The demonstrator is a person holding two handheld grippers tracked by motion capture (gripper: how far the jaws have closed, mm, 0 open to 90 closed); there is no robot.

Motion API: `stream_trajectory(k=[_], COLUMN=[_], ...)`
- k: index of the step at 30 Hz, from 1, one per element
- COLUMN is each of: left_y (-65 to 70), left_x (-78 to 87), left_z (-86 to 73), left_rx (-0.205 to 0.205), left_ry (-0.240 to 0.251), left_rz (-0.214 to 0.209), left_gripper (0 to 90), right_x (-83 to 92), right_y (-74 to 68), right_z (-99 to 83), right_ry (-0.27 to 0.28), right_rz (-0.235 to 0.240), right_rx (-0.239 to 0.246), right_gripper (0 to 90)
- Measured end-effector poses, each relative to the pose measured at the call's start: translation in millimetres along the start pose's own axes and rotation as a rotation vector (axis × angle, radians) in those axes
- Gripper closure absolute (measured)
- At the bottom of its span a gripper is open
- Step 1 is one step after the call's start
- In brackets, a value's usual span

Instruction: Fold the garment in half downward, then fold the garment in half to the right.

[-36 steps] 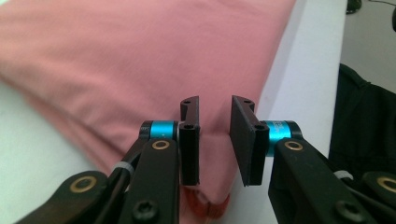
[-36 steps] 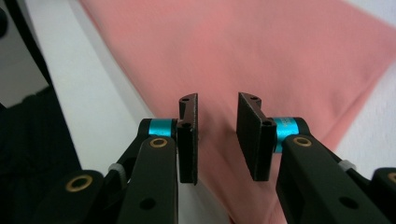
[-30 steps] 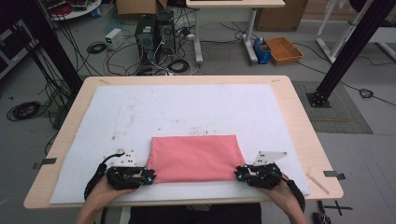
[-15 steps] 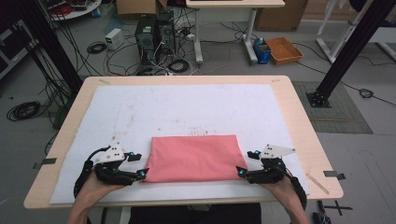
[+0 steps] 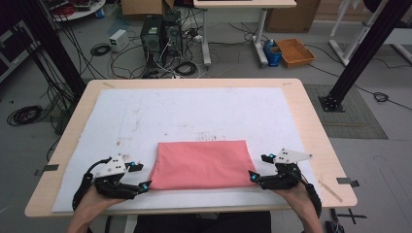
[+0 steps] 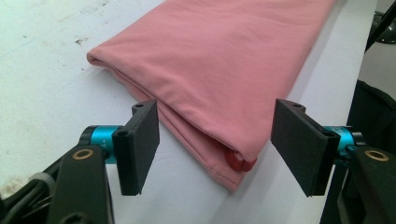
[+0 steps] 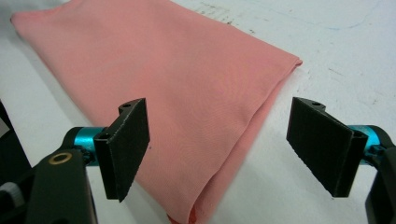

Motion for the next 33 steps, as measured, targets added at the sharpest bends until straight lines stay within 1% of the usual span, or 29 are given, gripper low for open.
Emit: stream_trajectory(k=[2,6,9,16,19,22,24,25,26,27,30,33], left_y=[-0.8,-0.7,-1.3,0.9,1.5,1.6,2.2,2.2,3.4,4.1,8.0,11.2], left_x=[0.9,4.4,5.5,5.2,4.3,2.2,0.2,0.2,-1.6,-2.1,-4.2,-6.8], left_z=[-1.6,-2.8,-3.5,-4.5,-5.3,-6.1,-8.2,-8.2,-10.5,-11.5,-14.7,-17.4], left_rx=[0.004,0.008,0.009,-0.001,-0.005,-0.003,-0.004,-0.004,-0.005,-0.006,-0.009,-0.006], left_ry=[-0.004,-0.002,-0.007,-0.019,-0.03,-0.041,-0.061,-0.061,-0.081,-0.092,-0.121,-0.145], left_rz=[0.004,0.008,0.012,0.004,0.003,0.001,0.003,0.003,0.001,0.0,-0.017,-0.018], left_gripper=[32.7,32.7,32.7,32.8,32.8,32.7,32.8,32.8,32.8,32.8,32.8,32.7], right_x=[-0.3,-0.8,-1.1,0.3,1.4,1.6,1.7,1.7,1.5,1.2,1.7,2.3], right_y=[1.4,1.5,2.6,6.0,4.7,4.4,4.7,4.7,4.5,4.8,4.3,3.8], right_z=[0.2,-0.2,-0.5,-0.9,-0.9,-0.3,-0.7,-0.7,-0.7,-0.8,-0.5,-1.3], right_ry=[-0.005,-0.008,-0.014,-0.013,-0.015,-0.014,-0.015,-0.015,-0.015,-0.016,-0.015,-0.015], right_rz=[-0.009,-0.006,-0.01,-0.021,-0.023,-0.023,-0.027,-0.027,-0.025,-0.024,-0.022,-0.02], right_rx=[-0.001,-0.005,0.002,0.002,-0.003,0.003,-0.001,-0.001,-0.003,0.001,0.009,0.007], right_gripper=[21.1,21.2,21.2,22.4,22.6,22.8,22.8,22.8,22.8,22.9,23.0,23.1])
Point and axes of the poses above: each handheld gripper's, and its own axes: x roughly backward along the jaws, z roughly out of its top, y roughly to its right, the point moved 10 cm from there along -x, roughly forward along the jaws, and after that the axes turned 9 degrees about -x, right-handed, at the moved point
